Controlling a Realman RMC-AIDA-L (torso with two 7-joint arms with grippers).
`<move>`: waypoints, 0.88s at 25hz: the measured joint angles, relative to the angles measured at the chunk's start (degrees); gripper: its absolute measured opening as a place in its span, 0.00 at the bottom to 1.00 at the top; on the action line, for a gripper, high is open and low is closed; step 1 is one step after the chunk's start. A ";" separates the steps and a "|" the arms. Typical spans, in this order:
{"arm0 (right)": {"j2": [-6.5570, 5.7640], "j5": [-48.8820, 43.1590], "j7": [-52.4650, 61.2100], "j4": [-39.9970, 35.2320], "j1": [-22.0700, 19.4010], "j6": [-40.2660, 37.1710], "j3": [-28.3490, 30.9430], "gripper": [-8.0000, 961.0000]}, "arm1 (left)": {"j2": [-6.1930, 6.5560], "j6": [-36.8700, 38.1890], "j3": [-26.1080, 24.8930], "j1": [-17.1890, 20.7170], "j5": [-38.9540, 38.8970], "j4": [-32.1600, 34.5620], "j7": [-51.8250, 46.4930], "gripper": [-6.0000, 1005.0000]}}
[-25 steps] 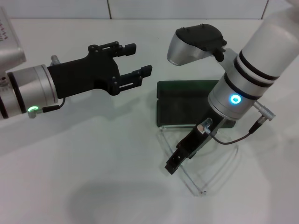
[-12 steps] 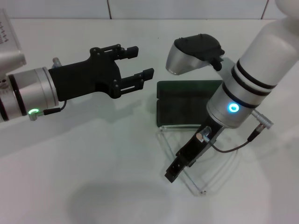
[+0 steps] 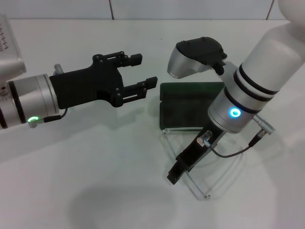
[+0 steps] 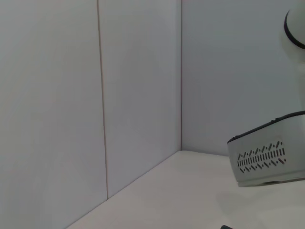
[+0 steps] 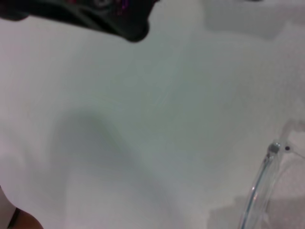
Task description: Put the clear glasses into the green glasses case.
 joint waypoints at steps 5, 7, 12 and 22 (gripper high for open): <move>0.00 0.04 0.00 0.00 -0.04 0.99 -0.72 0.56 | 0.00 0.07 -0.09 0.18 0.04 0.14 0.03 0.65; 0.00 0.05 0.00 0.00 -0.05 1.50 -1.05 0.55 | 0.00 0.07 -0.03 0.24 0.05 0.17 0.18 0.65; 0.00 0.06 -0.03 -0.20 0.10 2.05 -1.86 0.51 | 0.00 0.07 0.00 0.48 0.05 0.00 0.72 0.65; 0.00 0.06 -0.09 -0.70 0.64 2.14 -3.13 0.35 | 0.00 0.07 -0.10 1.04 -0.36 0.00 2.07 0.65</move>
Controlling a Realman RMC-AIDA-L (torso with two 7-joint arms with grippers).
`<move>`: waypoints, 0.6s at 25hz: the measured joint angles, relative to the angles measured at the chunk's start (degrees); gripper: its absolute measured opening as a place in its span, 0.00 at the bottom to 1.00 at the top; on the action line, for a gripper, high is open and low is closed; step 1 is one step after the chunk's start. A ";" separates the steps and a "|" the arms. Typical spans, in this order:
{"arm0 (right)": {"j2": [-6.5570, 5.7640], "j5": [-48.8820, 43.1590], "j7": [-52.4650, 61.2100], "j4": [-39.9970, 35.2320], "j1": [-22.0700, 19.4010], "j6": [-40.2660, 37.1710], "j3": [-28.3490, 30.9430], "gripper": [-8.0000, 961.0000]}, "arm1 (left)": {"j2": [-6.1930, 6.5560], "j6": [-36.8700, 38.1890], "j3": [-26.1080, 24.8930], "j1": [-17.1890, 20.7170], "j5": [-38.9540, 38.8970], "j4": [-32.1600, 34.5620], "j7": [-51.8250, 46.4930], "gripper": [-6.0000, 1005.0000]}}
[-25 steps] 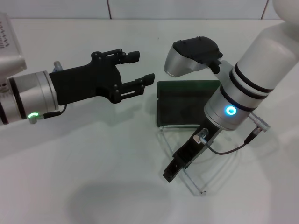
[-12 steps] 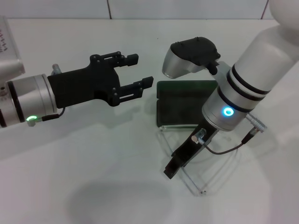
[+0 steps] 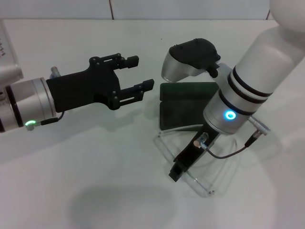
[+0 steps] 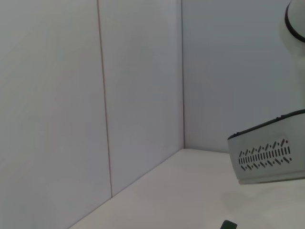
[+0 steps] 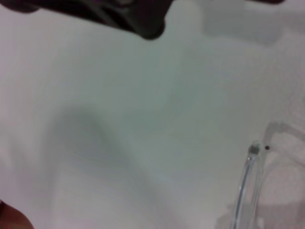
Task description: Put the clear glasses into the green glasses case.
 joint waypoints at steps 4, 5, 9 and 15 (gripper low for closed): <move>0.00 -0.03 -0.05 -0.59 0.00 -1.01 0.00 0.29 | -0.01 0.00 0.10 -0.01 -0.11 0.08 0.02 0.65; 0.00 -0.10 -0.14 -0.98 -0.10 -1.25 0.01 0.28 | -0.03 0.00 0.10 -0.03 -0.16 0.08 0.02 0.65; 0.00 -0.52 -0.52 -2.62 -0.38 -1.79 0.05 0.25 | -0.06 0.00 0.05 -0.27 -0.26 0.00 0.04 0.65; -0.01 -0.67 -3.20 -2.91 -0.11 -2.21 0.36 0.22 | -0.09 -0.01 -0.13 0.00 -1.87 -0.16 0.03 0.65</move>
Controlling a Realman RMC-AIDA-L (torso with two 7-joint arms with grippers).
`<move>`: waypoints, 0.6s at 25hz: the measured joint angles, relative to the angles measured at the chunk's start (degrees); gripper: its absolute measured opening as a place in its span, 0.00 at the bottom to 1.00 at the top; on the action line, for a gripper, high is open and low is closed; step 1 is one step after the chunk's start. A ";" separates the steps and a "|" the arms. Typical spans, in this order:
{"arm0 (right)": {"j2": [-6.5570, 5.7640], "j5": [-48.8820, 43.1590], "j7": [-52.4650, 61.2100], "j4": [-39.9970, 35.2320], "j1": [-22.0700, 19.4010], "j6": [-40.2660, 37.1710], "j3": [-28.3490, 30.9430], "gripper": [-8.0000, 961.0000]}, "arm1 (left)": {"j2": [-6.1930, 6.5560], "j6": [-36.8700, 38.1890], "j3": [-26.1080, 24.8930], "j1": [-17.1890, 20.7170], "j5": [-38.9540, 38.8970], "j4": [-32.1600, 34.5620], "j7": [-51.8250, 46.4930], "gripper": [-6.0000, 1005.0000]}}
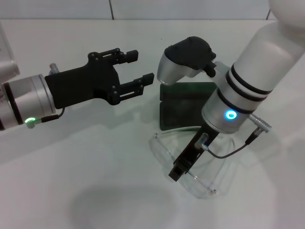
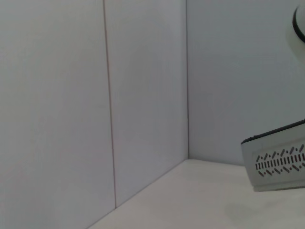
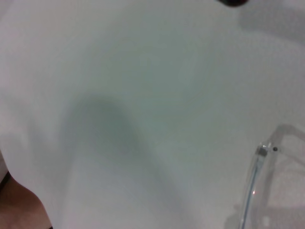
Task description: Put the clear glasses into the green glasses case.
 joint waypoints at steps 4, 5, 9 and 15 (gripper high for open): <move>-0.10 0.49 -4.09 -0.18 -1.14 -0.68 3.61 0.20 | -0.01 -0.01 -0.08 0.25 -1.53 -0.54 -0.37 0.65; -0.09 0.57 -5.18 -0.41 -1.66 -0.96 4.72 0.20 | -0.01 -0.07 -0.12 0.26 -1.88 -0.65 -0.71 0.65; -0.10 0.82 -10.96 -2.94 -5.20 -2.05 10.10 0.18 | -0.01 -0.43 -1.18 0.24 -2.83 -0.84 -3.96 0.65; -0.38 6.70 -23.40 -6.08 -12.23 -6.46 18.57 0.18 | 0.02 -0.10 -3.03 0.43 -10.56 -5.82 -3.72 0.65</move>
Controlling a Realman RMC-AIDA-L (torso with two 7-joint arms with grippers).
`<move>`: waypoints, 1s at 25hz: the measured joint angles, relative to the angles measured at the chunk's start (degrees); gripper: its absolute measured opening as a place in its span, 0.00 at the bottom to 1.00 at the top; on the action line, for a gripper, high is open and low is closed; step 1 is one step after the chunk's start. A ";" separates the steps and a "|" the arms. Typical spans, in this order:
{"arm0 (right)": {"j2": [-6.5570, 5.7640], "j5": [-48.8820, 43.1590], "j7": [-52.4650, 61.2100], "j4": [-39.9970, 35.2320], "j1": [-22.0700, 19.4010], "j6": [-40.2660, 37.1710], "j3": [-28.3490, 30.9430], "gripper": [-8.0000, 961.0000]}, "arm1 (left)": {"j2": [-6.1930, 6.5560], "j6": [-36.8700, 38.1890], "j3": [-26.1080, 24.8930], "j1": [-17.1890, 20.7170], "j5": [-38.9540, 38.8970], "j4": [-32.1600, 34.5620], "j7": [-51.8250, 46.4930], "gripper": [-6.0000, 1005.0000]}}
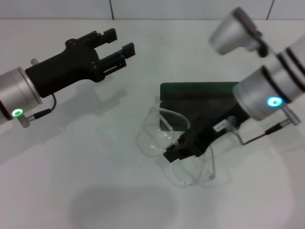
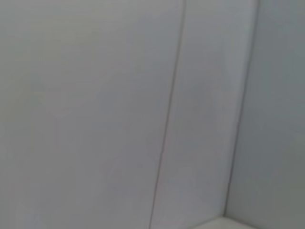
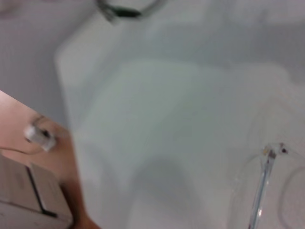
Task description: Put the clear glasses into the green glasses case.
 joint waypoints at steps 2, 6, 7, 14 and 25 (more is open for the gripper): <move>0.00 1.93 -5.01 -0.52 -2.47 -2.19 2.86 0.16 | 0.06 0.01 -0.05 -0.18 -0.45 -0.87 -0.20 0.65; -0.11 5.80 -16.55 -0.76 -7.46 -5.74 7.58 0.14 | 0.03 -0.02 -0.07 -0.37 -0.53 -1.73 -2.44 0.65; -0.10 6.73 -20.18 -0.71 -8.76 -6.01 8.64 0.14 | 0.01 -0.09 -0.17 -0.48 -0.75 -2.09 -3.29 0.65; -0.06 20.52 -53.97 8.76 -16.88 -6.00 14.36 0.14 | 0.33 0.06 -0.62 -1.95 -0.64 -4.38 -4.88 0.65; 0.32 27.72 -95.71 25.70 -17.46 -7.83 14.42 0.13 | 0.13 3.01 2.31 -8.24 2.09 -7.47 -4.19 0.64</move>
